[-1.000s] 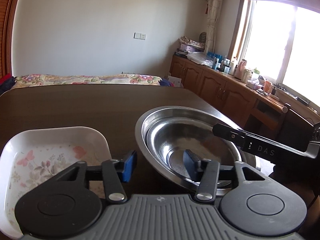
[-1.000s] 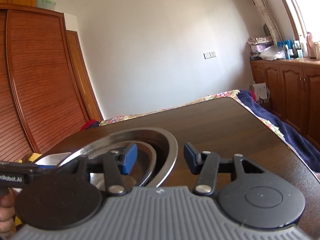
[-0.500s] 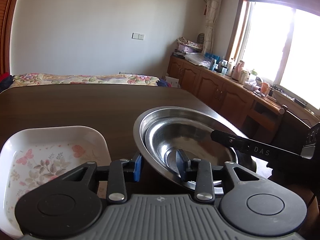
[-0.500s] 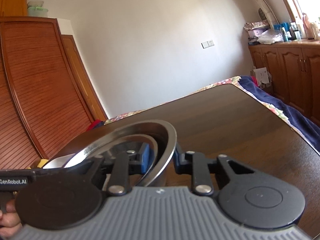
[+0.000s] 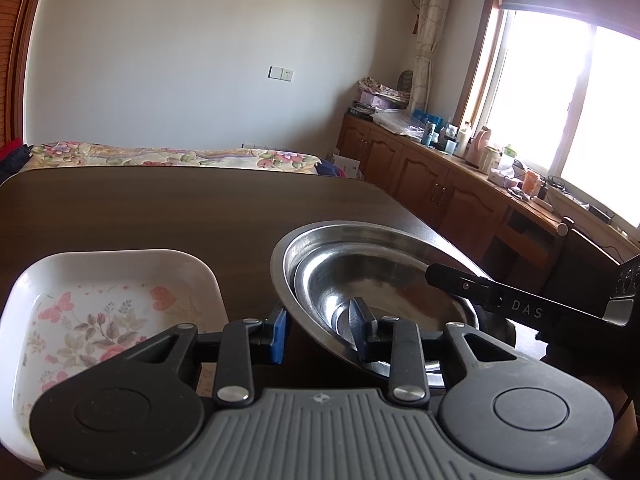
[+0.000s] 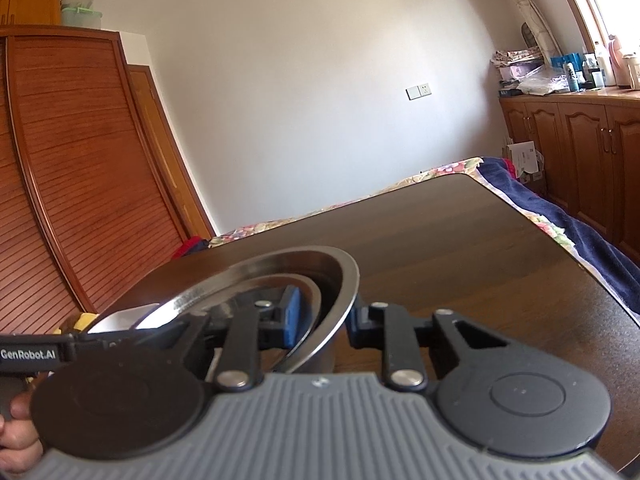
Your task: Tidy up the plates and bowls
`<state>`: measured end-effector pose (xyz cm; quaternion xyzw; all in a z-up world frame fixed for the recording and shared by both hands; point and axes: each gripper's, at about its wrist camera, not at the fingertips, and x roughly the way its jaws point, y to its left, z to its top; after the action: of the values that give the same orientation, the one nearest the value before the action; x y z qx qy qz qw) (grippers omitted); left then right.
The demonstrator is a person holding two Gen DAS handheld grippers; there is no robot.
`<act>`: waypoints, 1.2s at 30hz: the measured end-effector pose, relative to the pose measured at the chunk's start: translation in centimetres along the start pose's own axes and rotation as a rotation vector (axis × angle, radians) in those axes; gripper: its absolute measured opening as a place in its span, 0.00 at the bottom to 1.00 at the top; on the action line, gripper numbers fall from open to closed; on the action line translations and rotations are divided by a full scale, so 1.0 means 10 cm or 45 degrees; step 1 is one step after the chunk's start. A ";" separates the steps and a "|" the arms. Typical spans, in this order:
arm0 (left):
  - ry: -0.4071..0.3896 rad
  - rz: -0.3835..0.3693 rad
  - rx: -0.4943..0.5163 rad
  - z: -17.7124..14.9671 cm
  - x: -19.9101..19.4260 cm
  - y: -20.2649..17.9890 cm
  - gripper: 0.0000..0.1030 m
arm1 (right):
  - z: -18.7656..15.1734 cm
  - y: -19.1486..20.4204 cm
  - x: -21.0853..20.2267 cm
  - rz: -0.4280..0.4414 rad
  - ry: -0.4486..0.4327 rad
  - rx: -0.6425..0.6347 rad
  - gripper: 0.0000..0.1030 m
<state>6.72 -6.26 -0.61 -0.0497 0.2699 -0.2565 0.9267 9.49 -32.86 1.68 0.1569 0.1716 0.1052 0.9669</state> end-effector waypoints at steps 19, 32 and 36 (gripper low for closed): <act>-0.067 -0.002 0.056 0.21 -0.31 -0.02 0.33 | 0.25 0.23 -0.16 0.014 -0.066 -0.083 0.25; -0.120 0.025 0.052 0.40 -0.66 0.12 0.34 | 0.39 0.49 -0.16 0.080 -0.088 -0.125 0.25; -0.136 0.052 0.052 0.40 -0.79 0.22 0.34 | 0.37 0.61 -0.11 0.106 -0.075 -0.135 0.25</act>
<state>4.04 -0.59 6.03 -0.0388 0.2156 -0.2400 0.9457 8.89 -28.44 7.37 0.1155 0.1306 0.1498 0.9732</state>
